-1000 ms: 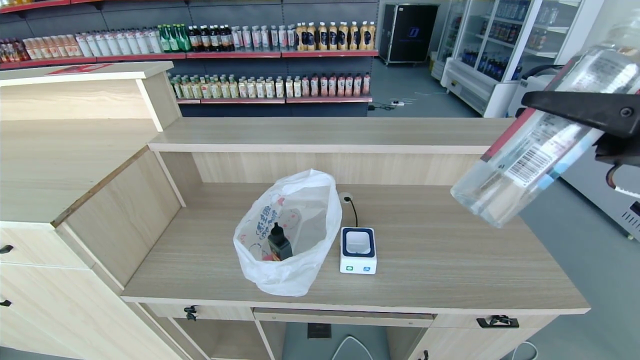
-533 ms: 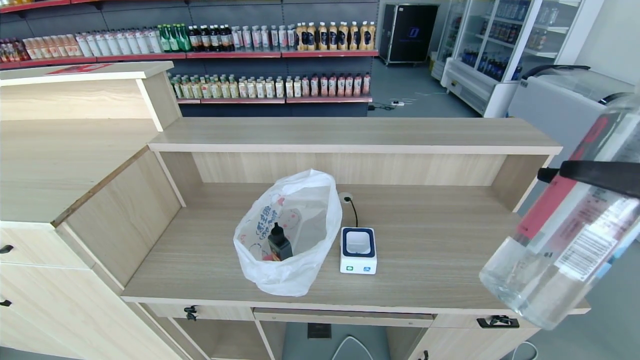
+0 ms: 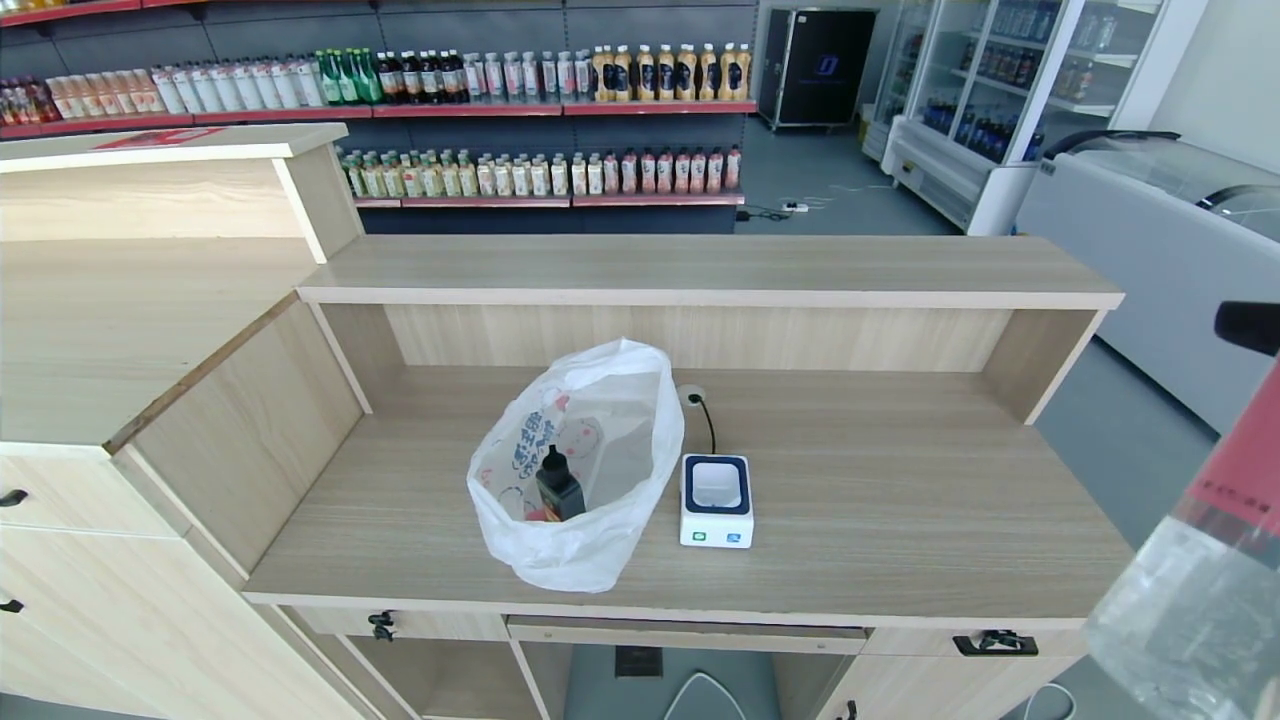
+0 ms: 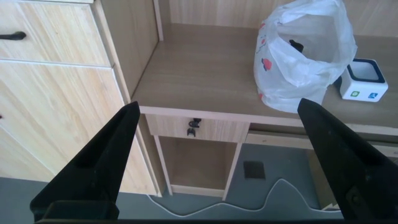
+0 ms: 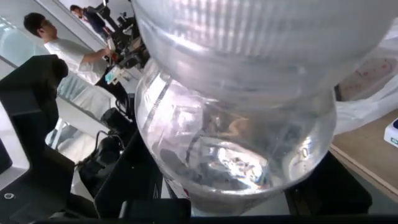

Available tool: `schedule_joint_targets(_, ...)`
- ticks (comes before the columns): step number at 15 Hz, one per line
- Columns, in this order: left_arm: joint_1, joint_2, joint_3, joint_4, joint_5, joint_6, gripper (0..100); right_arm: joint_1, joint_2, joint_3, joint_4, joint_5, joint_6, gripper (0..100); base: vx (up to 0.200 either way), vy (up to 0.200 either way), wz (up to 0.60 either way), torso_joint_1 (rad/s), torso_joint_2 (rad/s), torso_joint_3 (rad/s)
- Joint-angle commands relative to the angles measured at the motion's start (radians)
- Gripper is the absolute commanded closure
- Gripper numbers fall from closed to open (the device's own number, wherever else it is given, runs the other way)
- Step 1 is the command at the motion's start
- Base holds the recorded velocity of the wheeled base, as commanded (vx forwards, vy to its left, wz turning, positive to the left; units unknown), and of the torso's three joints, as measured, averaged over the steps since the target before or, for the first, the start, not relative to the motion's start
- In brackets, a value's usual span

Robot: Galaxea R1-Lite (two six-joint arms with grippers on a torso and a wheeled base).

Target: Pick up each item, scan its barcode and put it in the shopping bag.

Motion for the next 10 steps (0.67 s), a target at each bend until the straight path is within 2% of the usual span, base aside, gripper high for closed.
schedule_joint_targets(1, 0.001, 0.0, 0.0, -0.001, 0.0, 0.0, 0, 0.011, -0.037, -0.001, 0.031, 0.001, -0.002, 100, 0.0, 0.0, 0.0, 0.0, 0.0, 0.0)
schedule_joint_targets(7, 0.001, 0.0, 0.0, -0.001, 0.0, 0.0, 0, -0.017, -0.05, -0.01, 0.085, -0.002, 0.001, 100, 0.0, 0.0, 0.0, 0.0, 0.0, 0.0)
schedule_joint_targets(10, 0.001, 0.0, 0.0, 0.001, -0.001, 0.0, 0, -0.057, -0.034, -0.096, 0.201, -0.002, 0.003, 100, 0.0, 0.0, 0.0, 0.0, 0.0, 0.0)
